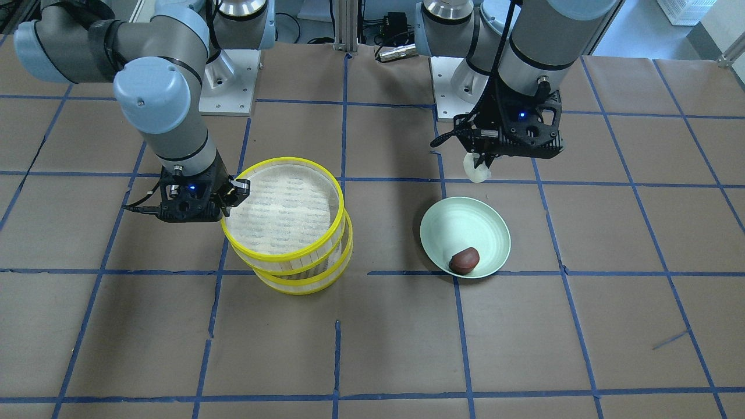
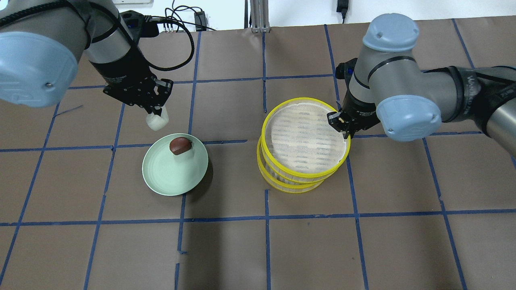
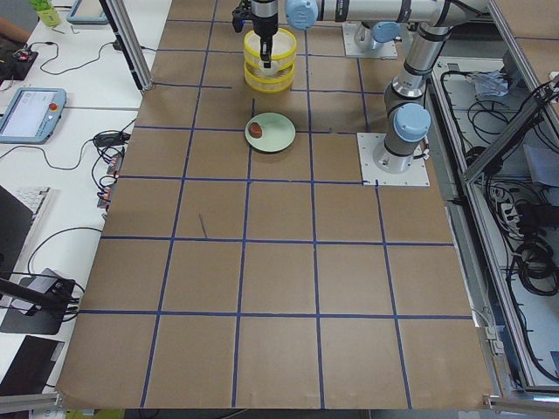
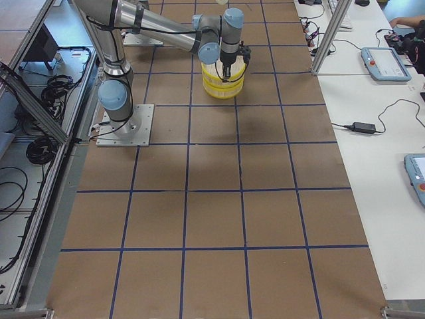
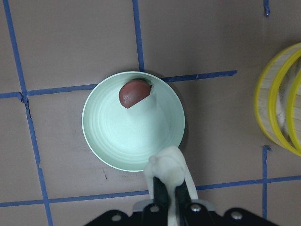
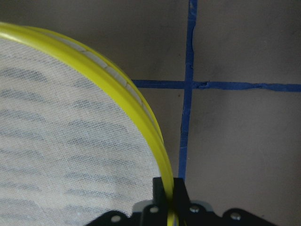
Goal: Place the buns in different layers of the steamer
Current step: 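Set the top tier aside with the right gripper while the left carries the bun, then lower the white bun into the bottom tier and open the left gripper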
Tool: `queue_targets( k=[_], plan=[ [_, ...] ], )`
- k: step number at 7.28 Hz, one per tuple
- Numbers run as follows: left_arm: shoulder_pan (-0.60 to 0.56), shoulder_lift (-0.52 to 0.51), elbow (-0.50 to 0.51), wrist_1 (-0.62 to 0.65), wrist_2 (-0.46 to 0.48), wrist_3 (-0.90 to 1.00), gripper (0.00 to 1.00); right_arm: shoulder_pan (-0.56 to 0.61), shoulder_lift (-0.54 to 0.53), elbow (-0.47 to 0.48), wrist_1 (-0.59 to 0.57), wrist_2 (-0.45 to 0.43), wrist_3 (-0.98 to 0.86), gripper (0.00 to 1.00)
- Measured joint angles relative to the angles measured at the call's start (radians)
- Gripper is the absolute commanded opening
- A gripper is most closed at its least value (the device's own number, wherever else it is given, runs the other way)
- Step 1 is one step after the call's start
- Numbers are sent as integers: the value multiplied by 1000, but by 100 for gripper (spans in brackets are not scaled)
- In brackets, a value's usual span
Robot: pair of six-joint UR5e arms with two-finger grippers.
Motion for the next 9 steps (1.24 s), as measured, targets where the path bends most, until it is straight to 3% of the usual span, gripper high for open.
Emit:
queue_targets(
  k=[2, 4, 7, 8, 9],
  plan=[
    [-18, -30, -10, 42, -78, -66, 5, -156, -45, -69, 148, -1, -93, 2],
    [-96, -107, -14, 161, -131, -187, 5, -294, -54, -107, 219, -1, -253, 2],
    [-304, -302, -15, 505, -143, -473, 11, -444, -56, -107, 229, 1, -433, 2],
    [-352, -353, -15, 594, -144, -529, 19, -456, -56, -105, 229, 1, -458, 2],
    [-386, -397, -15, 651, -143, -568, 97, -460, -56, -104, 228, 0, -469, 2]
  ],
)
